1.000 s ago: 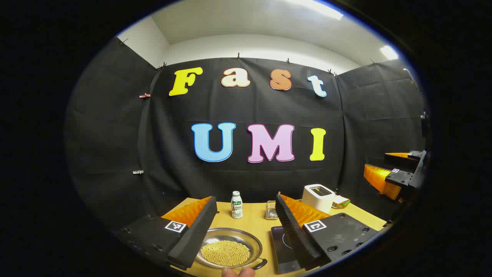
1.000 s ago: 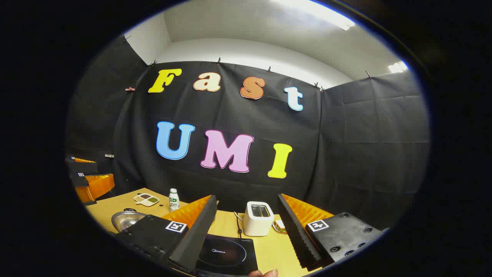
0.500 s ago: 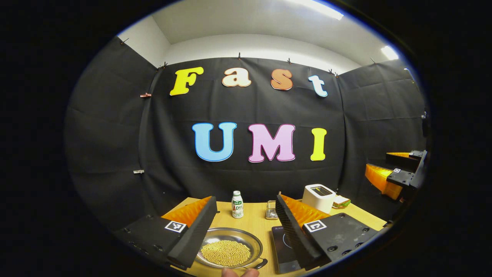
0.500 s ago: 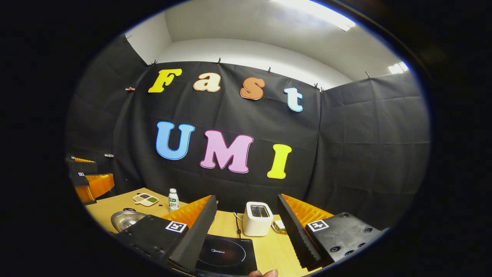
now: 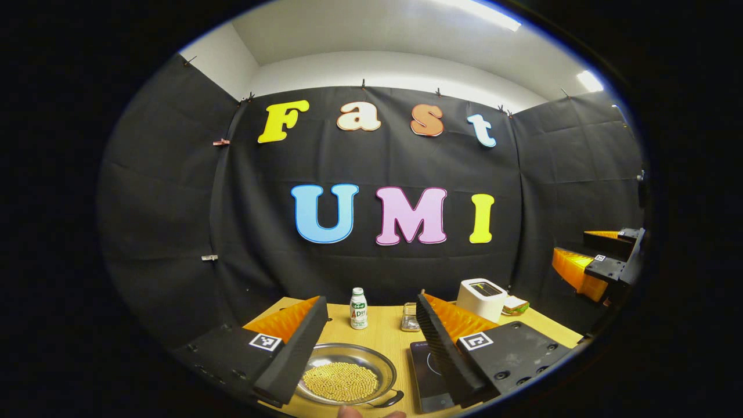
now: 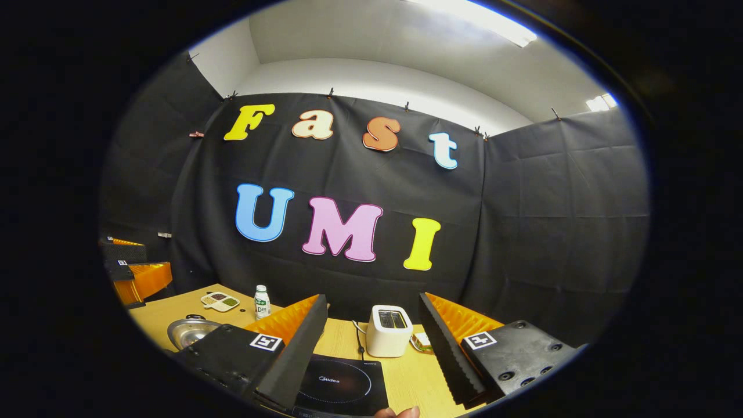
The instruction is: First push the handle of the pot to place it horizontally, then grasp the pot with both hands and set it on the induction cooktop.
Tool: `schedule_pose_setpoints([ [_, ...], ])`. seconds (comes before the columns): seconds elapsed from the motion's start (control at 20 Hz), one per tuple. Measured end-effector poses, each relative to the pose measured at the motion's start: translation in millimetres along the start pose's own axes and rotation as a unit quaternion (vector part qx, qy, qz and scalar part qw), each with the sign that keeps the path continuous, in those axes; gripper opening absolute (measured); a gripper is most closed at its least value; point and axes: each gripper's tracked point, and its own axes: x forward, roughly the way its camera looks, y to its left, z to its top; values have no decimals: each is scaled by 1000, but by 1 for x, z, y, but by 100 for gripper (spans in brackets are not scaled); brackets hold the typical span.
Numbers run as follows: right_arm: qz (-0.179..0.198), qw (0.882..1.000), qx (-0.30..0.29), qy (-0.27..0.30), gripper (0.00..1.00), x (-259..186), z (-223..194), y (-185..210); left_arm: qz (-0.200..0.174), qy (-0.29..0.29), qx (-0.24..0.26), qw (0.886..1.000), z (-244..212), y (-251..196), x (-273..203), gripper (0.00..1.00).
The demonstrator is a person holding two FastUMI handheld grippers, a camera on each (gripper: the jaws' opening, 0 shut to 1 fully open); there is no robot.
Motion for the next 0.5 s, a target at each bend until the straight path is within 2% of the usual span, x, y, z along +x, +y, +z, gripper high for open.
schedule_pose_setpoints([
  [0.05,-1,1000,-1,0,97,0,0,-1,-1,0,-2,1000,0,0,0,94],
  [0.15,-2,1000,-3,0,97,0,0,-2,-2,-1,-11,1000,2,1,-1,82],
  [0.25,-3,1000,-6,-2,97,0,1,-1,2,0,-15,1000,0,5,-1,54],
  [0.4,-1,1000,-9,-2,98,0,1,2,2,9,-7,1000,-3,11,-1,20],
  [0.45,-1,1000,-9,-2,98,-1,1,3,-14,19,-8,1000,-9,4,1,11],
  [0.5,0,1000,-9,-1,97,-1,1,4,-26,31,-8,999,-14,2,1,8],
])
